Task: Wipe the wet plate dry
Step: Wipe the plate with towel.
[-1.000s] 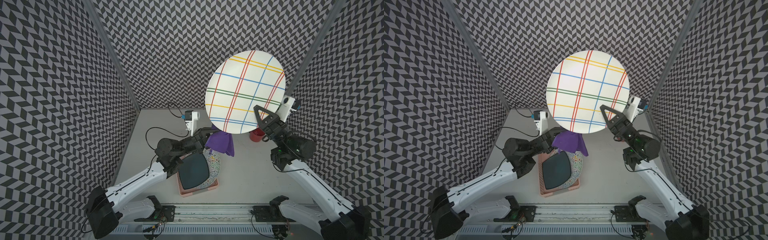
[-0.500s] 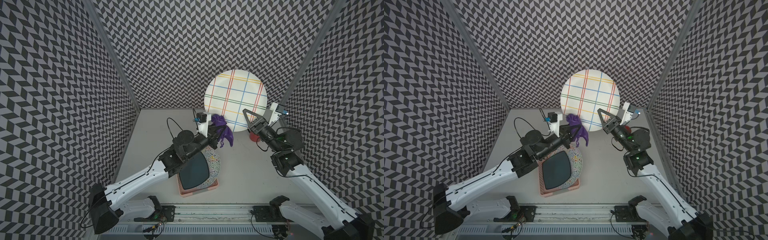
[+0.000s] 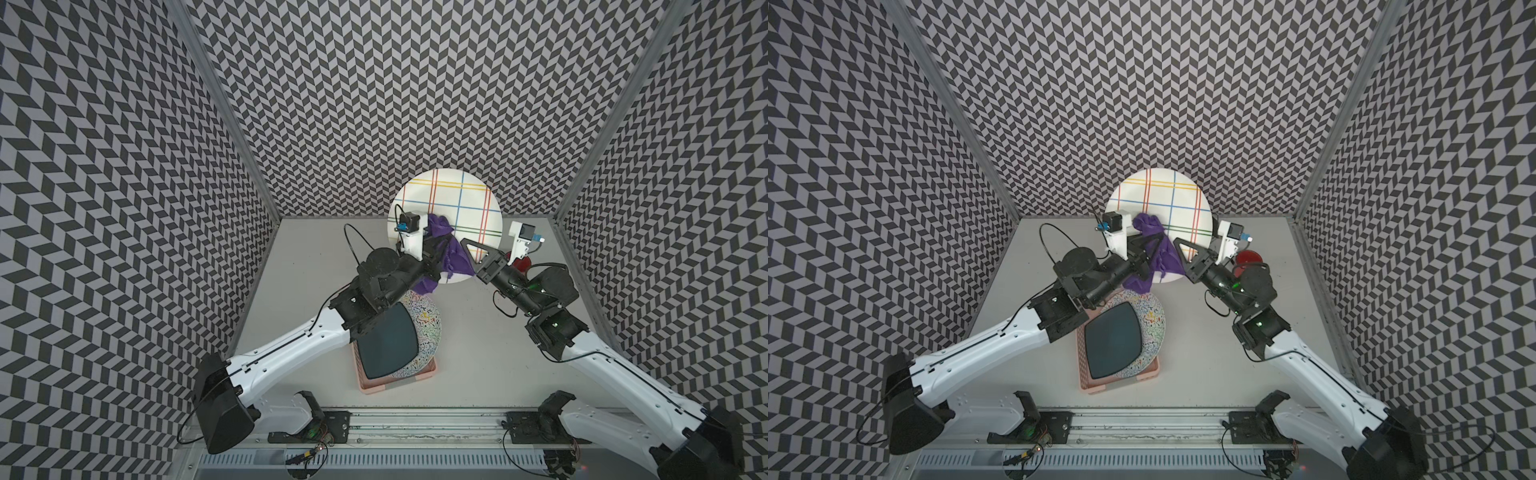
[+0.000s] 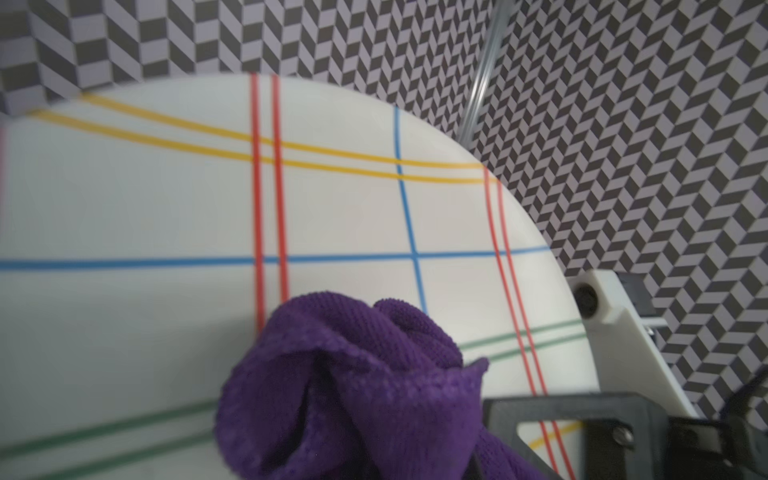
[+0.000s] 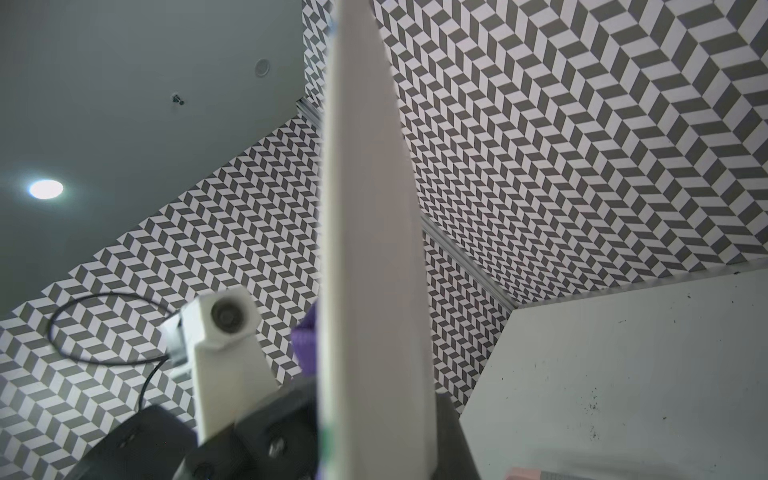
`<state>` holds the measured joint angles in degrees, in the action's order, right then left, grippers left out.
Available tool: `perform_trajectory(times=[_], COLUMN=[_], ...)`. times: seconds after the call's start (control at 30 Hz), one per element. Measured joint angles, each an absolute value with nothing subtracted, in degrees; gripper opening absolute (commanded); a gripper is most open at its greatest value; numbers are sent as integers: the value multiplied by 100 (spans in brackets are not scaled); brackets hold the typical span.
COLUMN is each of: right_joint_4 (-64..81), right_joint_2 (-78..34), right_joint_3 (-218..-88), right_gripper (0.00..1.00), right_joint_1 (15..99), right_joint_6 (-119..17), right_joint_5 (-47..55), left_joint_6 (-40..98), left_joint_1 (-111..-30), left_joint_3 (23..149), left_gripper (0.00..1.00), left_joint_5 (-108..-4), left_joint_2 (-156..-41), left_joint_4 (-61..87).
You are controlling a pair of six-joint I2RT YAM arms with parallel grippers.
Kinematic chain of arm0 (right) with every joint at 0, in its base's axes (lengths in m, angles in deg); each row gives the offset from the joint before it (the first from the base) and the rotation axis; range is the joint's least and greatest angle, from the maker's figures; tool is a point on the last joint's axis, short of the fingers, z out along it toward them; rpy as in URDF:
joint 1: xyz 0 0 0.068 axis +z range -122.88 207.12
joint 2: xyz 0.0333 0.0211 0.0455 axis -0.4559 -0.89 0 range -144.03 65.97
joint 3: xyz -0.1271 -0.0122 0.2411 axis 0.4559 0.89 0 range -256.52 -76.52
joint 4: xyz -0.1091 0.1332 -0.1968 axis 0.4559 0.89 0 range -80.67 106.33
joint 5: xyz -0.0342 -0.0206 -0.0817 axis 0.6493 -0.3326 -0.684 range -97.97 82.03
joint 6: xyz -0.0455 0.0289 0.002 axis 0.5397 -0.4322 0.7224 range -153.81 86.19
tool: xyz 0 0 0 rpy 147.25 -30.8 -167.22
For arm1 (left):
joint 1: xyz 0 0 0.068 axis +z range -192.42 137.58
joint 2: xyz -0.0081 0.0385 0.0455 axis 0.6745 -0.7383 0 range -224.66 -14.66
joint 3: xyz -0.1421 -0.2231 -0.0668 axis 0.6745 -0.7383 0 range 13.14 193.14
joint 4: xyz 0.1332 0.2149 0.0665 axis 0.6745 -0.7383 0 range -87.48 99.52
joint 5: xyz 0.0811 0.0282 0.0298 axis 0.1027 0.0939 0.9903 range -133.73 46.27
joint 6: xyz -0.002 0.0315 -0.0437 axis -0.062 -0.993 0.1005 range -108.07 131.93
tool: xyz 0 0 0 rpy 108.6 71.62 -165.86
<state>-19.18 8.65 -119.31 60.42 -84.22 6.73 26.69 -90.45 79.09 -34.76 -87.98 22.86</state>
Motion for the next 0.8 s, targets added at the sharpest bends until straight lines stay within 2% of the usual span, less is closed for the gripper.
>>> perform_trajectory(times=[0.1,0.17,0.3,0.43,0.57,0.67,0.8], right_joint_4=[-1944,-1951,-2137,-2121,-1872,-1979,-2185], right_joint_2=[981,1055,1118,1123,1169,1241,1190], right_joint_3=[-11644,-11487,-11391,-11395,-11393,-11393,-11395], right_gripper=[0,0,0,0,0,0,0], right_joint_1=[6309,6569,6698,6189,5730,5684,6097], right_joint_6=[-8370,-8352,-8411,-8691,-8899,-8949,-8877], right_joint_5=[953,1049,1071,1300,1573,1584,1329], left_joint_6=[2418,2154,1557,1450,1974,2224,2331], left_joint_1=[-8625,-8616,-9362,-9886,-9036,-8455,-8686], left_joint_3=[8443,8875,9173,8770,7813,7577,7573], left_gripper=[0,0,0,0,0,0,0], left_joint_5=[-3448,-3533,-3714,-3939,-4265,-4254,-4202], left_joint_2=[-8824,-8962,-9314,-9541,-8840,-8385,-8359], left_joint_4=[1851,1655,1583,1727,1987,1969,2160])
